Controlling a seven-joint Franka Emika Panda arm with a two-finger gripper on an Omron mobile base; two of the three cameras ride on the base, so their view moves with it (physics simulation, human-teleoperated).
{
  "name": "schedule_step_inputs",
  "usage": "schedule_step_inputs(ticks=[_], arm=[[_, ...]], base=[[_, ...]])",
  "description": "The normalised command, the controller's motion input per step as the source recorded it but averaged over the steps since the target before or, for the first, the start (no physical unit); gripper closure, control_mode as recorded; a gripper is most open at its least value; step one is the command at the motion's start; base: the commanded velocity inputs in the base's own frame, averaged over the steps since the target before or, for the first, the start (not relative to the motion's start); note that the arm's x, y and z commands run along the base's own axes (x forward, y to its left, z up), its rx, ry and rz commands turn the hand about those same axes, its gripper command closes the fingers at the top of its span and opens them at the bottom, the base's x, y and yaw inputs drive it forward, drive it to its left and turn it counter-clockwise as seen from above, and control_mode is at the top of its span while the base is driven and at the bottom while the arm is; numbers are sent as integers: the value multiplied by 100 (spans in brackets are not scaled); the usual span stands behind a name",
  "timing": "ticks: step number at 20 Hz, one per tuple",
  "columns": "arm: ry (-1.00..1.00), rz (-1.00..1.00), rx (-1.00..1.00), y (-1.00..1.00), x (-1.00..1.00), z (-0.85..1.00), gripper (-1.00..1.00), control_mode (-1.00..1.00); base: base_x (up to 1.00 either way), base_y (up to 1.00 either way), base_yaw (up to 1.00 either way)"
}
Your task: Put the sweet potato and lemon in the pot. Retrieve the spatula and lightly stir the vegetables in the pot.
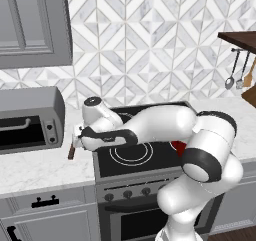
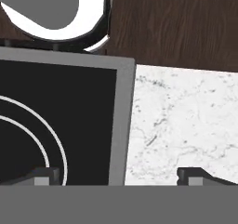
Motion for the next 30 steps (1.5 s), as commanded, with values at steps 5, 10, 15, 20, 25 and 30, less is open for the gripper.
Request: schedule_step_inputs(ticks=[5, 10, 15, 20, 25, 30], arm=[[0, 0, 3, 100, 16, -41, -100, -100], [-1, -2, 1, 82, 38, -40, -100, -100], [-5, -12, 0, 5, 43, -24, -100, -100], [-1, -9, 0, 0, 19, -42, -100, -100], [0, -2, 0, 0, 32, -32, 100, -100], [0, 0, 0, 0, 46, -39, 100, -100]], base=[[0, 0, 0], [0, 0, 0], [0, 0, 0], [0, 0, 0], [0, 0, 0], [0, 0, 0]])
